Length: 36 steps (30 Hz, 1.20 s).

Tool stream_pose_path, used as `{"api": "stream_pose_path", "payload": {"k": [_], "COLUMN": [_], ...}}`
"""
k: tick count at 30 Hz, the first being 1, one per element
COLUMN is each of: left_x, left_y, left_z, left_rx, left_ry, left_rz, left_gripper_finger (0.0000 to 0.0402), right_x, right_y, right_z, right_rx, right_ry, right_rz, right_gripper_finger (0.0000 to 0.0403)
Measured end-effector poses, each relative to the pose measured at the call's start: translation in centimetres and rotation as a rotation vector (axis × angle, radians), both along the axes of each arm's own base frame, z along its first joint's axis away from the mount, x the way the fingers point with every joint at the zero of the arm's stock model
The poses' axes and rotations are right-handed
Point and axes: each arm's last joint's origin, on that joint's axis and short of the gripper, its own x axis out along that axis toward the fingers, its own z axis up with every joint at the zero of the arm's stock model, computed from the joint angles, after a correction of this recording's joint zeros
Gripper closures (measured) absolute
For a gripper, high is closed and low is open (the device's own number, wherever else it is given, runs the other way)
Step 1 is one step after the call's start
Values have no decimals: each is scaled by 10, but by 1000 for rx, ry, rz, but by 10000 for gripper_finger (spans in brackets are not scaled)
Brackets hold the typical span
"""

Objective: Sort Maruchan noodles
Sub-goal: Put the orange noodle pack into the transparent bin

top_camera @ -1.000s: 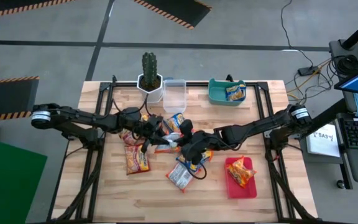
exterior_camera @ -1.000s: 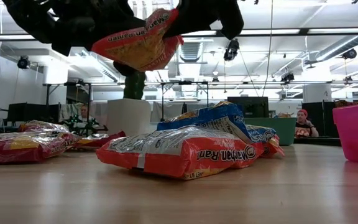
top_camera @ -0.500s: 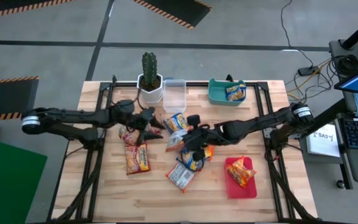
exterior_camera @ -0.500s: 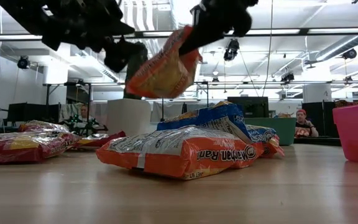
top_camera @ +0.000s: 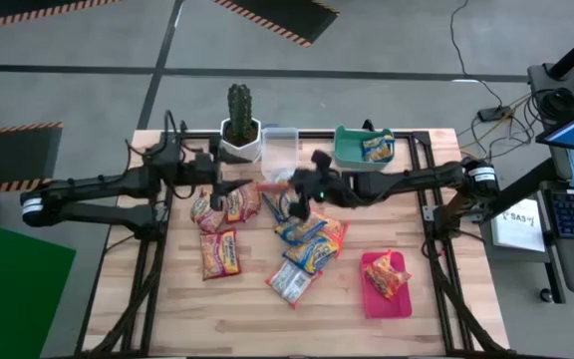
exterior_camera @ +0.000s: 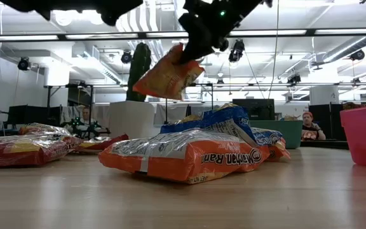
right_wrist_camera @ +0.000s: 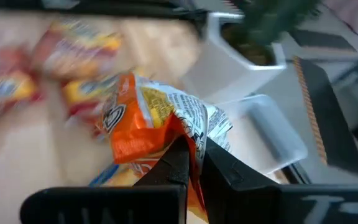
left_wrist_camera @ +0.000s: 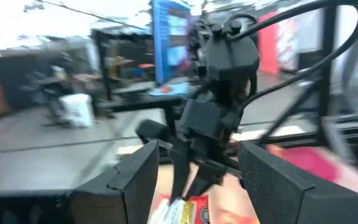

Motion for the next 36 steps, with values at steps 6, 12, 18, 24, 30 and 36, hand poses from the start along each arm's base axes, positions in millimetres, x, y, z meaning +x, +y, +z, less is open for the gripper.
{"api": "stream_pose_path", "payload": {"k": [6, 12, 18, 24, 30, 36], "left_x": [-3, -4, -10, -22, -32, -33], "left_y": [3, 5, 6, 4, 1, 1], "left_z": [6, -9, -13, -11, -8, -9], "left_rx": [59, 55, 71, 64, 57, 54], "left_ry": [42, 87, 87, 111, 97, 101], "left_rz": [143, 190, 298, 323, 323, 322], "left_gripper_finger": [199, 199, 199, 199, 199, 199], "right_x": [-3, -9, 0, 18, 35, 50], "right_y": [-52, -101, -143, -171, -186, -195], "right_z": [13, 25, 17, 1, -21, -37], "right_rx": [53, 141, 162, 176, 208, 205], "right_ry": [-97, -178, -162, -85, 40, 132], "right_rz": [-182, -208, -247, -292, -316, -349], "right_gripper_finger": [391, 391, 391, 391, 391, 391]}}
